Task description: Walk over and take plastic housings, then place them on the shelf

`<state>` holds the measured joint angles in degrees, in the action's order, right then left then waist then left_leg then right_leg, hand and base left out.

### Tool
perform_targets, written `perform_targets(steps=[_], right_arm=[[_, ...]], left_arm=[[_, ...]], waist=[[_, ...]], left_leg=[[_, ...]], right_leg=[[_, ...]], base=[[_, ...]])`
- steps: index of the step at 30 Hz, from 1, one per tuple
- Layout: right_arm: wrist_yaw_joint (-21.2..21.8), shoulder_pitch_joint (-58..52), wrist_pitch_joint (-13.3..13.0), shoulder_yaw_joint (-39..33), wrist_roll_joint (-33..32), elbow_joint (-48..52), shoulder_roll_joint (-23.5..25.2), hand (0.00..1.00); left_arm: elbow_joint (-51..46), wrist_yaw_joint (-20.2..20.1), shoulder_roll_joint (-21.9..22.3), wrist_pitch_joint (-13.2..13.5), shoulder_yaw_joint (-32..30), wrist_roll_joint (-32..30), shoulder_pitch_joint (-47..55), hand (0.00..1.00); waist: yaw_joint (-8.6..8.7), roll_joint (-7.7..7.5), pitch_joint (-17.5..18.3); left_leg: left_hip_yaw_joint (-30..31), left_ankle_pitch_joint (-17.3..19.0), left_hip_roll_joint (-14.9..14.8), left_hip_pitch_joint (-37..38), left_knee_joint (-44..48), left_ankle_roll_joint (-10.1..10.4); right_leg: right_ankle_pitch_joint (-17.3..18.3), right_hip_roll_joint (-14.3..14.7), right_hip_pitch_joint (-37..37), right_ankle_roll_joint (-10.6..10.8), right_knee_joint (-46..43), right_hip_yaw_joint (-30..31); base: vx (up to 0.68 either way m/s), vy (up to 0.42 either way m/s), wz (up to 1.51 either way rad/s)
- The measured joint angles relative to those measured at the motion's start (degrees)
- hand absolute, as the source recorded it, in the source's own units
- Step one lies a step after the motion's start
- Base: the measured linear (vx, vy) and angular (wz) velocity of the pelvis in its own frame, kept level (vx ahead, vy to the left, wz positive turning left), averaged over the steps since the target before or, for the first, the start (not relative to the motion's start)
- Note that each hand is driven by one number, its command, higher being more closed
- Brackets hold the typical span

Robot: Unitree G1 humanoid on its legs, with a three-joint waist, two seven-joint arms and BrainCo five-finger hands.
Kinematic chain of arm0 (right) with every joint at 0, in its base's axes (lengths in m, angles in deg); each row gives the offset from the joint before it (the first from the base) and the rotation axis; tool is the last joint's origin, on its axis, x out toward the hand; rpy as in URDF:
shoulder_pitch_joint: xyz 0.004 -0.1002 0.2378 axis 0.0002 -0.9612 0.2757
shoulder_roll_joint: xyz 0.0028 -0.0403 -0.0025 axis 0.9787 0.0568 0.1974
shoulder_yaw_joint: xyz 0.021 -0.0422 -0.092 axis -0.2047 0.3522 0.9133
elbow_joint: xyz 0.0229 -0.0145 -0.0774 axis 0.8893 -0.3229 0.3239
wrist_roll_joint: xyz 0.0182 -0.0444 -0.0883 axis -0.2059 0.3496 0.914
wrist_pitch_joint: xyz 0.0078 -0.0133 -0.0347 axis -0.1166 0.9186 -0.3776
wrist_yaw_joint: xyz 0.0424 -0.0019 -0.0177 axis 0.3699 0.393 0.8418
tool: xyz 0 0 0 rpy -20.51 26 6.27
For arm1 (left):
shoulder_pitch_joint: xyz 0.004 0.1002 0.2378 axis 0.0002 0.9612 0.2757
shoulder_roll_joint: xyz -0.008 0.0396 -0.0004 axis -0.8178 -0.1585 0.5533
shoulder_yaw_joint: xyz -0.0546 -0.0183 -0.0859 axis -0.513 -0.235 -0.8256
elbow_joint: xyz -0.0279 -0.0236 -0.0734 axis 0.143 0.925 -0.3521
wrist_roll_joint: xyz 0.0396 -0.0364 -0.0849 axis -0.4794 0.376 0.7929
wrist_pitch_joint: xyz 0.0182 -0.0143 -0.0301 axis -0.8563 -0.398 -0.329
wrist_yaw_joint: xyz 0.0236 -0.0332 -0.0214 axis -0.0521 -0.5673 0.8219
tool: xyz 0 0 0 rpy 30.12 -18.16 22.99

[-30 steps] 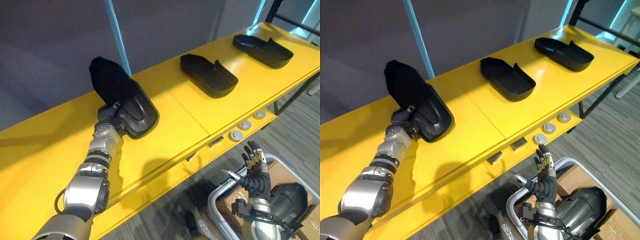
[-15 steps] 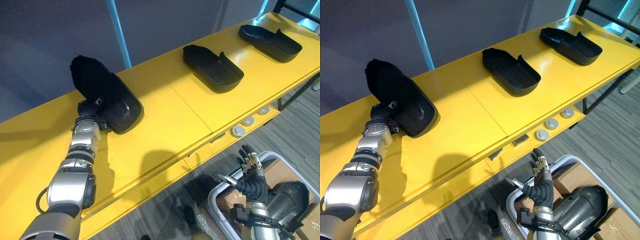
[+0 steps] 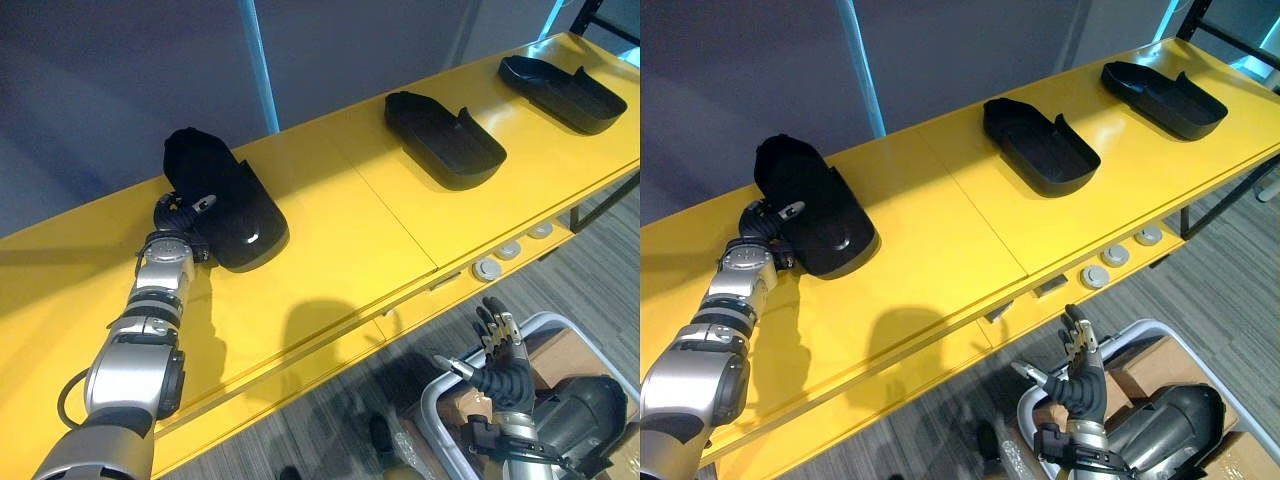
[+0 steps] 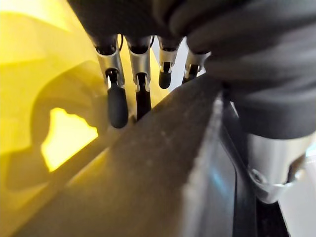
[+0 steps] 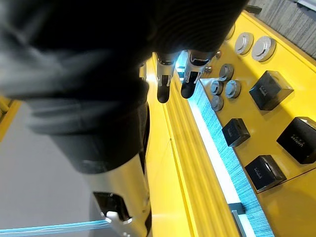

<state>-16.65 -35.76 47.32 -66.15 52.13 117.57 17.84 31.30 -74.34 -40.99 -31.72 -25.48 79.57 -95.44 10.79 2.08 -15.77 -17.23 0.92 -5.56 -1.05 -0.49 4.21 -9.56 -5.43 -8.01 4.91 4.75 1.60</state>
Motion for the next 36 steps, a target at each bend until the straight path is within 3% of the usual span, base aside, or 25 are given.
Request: perform_targets(steps=[5, 22, 27, 29, 33, 36], right_arm=[[0.0, -0.7, 0.0, -0.1, 0.0, 0.0, 1.7, 0.0], [0.1, -2.1, 0.0, -0.1, 0.0, -0.2, 2.0, 0.0], [0.1, -2.2, 0.0, -0.2, 0.0, -0.3, 2.0, 0.0], [0.0, -2.1, 0.1, -0.2, 0.0, -0.3, 2.0, 0.0], [0.0, -1.0, 0.1, -0.3, 0.0, -2.0, 2.4, 0.0], [0.0, -1.0, 0.0, -0.9, 0.0, -2.3, 3.6, 0.0]], left_arm=[[-2.9, -2.0, -0.4, 0.1, 4.3, 0.0, 0.0, 0.0], [-3.9, -2.6, -1.1, 0.5, 4.3, 1.4, -0.9, 0.0], [-5.6, -2.4, -1.2, 0.6, 4.3, 7.9, -3.0, 0.0], [-11.0, -2.3, -2.0, 1.3, 4.3, 12.0, -3.6, 0.0], [-16.6, 1.0, -5.0, 3.0, 4.2, 8.8, -7.1, 0.0], [-30.0, 6.4, -6.7, 3.1, 2.0, 0.9, -6.4, 0.0]], waist=[[-0.56, -0.01, 0.0], [-0.42, -0.29, 0.2], [-0.58, -0.57, 0.4], [-0.78, -0.72, 0.5], [-1.02, -1.09, 1.3], [-1.62, -1.0, 2.4]], left_leg=[[0.3, -0.3, 0.1, 0.0, -0.3, 0.0], [0.3, -0.4, 0.1, 0.4, -0.2, 0.0], [0.8, -0.5, 0.2, 0.8, -0.2, -0.1], [1.2, -0.6, 0.2, 0.8, -0.2, -0.1], [1.7, -0.8, 0.2, 1.1, -0.3, -0.1], [3.0, -1.5, 0.4, 1.1, -1.2, -0.2]], right_leg=[[0.0, -0.1, 0.1, 0.0, 0.0, -0.4], [-0.1, -0.2, 0.6, -0.1, 0.0, -0.4], [-0.1, -0.3, 1.2, -0.1, 0.0, -0.7], [-0.1, -0.3, 1.4, -0.1, 0.0, -0.9], [0.0, -0.3, 2.0, -0.1, 0.0, -1.8], [0.0, -0.2, 2.3, -0.1, 0.0, -3.1]], base=[[0.0, 0.007, 0.05], [0.0, 0.0, 0.0], [0.0, 0.004, 0.03], [-0.01, 0.011, 0.08], [0.0, 0.008, 0.09], [0.0, 0.01, 0.19]])
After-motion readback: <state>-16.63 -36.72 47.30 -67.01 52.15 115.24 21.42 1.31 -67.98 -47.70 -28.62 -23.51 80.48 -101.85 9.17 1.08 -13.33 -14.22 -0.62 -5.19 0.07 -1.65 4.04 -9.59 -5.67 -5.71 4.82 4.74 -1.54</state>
